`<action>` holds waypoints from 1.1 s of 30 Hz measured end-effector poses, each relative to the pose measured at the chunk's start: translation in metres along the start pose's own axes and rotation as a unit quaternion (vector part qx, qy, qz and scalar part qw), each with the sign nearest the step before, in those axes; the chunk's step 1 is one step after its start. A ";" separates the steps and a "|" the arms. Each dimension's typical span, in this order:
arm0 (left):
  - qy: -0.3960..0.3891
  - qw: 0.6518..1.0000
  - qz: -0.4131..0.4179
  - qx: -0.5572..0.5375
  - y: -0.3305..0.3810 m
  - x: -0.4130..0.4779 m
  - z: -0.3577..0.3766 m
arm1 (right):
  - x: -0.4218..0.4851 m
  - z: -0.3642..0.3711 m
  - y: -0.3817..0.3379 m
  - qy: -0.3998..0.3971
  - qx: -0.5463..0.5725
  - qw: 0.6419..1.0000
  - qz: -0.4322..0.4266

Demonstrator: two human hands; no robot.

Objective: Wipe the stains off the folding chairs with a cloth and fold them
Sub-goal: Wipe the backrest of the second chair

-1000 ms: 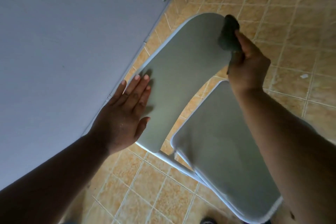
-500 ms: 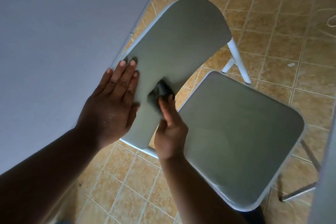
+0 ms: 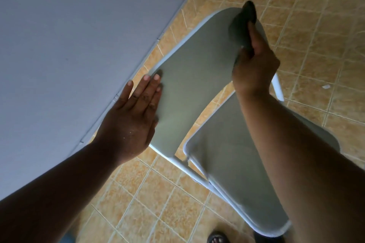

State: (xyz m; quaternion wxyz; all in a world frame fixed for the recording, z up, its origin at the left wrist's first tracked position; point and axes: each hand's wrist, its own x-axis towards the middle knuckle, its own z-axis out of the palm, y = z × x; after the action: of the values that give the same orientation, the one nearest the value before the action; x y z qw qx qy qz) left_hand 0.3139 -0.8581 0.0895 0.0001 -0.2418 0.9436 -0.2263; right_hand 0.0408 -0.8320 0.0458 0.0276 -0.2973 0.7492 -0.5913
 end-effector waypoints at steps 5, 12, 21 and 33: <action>-0.008 0.999 -0.030 -0.016 -0.004 -0.020 0.000 | -0.004 0.057 -0.034 -0.026 -0.031 0.997 -0.070; -0.057 0.996 -0.062 -0.011 -0.010 -0.051 0.004 | -0.129 0.064 -0.053 -0.085 -0.027 0.979 -0.182; -0.051 0.994 -0.079 -0.053 -0.003 -0.072 0.007 | -0.205 0.031 -0.013 -0.233 -0.021 0.929 -0.287; -0.031 0.998 -0.027 -0.048 -0.003 -0.032 0.000 | -0.178 -0.048 0.069 -0.316 -0.035 0.941 -0.117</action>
State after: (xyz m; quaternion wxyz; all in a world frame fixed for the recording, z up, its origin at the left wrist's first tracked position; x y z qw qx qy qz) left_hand 0.3434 -0.8453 0.0875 0.0121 -0.2739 0.9460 -0.1732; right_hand 0.1393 -0.6967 -0.0572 0.1835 -0.5551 0.6823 -0.4390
